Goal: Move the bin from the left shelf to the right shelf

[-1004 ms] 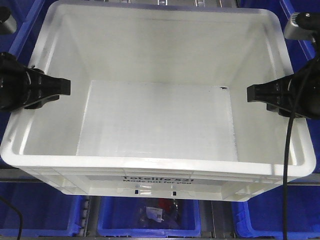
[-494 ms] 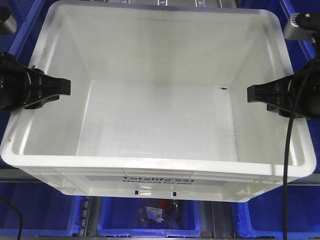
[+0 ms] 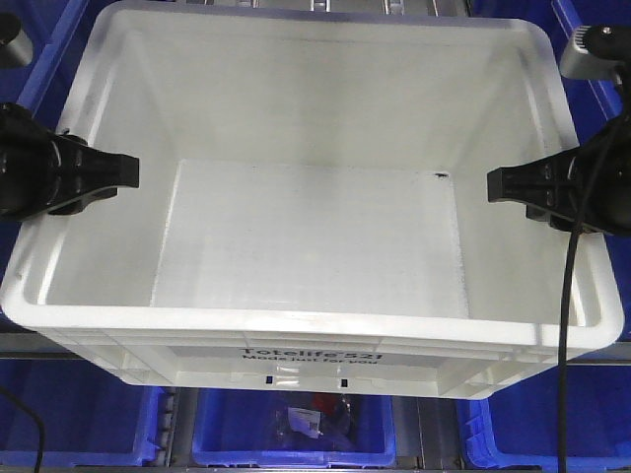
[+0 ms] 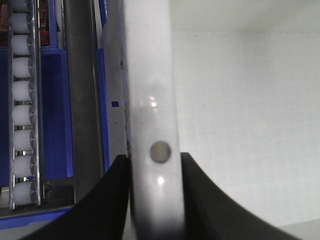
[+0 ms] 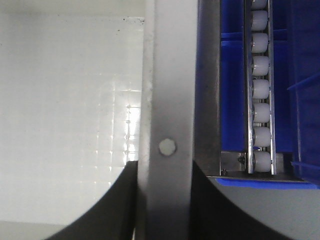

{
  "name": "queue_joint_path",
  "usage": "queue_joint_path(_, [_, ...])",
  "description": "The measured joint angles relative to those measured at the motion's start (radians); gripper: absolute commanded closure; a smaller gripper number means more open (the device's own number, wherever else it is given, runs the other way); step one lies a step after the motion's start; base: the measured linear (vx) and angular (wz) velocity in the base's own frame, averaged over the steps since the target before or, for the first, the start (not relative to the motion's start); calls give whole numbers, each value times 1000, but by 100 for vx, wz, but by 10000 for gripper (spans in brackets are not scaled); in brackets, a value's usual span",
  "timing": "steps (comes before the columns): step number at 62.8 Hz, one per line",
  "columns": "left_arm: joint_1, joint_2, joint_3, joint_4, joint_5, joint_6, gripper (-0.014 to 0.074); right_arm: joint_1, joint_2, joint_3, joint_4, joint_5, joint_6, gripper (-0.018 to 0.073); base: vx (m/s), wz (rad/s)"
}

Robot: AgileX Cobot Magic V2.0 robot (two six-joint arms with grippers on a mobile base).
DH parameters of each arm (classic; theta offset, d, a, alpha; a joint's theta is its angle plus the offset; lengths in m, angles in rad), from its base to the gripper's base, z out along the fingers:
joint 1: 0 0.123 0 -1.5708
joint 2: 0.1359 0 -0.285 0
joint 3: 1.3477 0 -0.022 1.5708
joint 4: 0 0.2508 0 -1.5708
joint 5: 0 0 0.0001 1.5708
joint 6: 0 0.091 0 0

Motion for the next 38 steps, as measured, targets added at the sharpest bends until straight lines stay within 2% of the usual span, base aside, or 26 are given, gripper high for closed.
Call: queue_joint_path(38, [0,0,0,0,-1,0,558,0,0,0,1,0,0,564,-2,0])
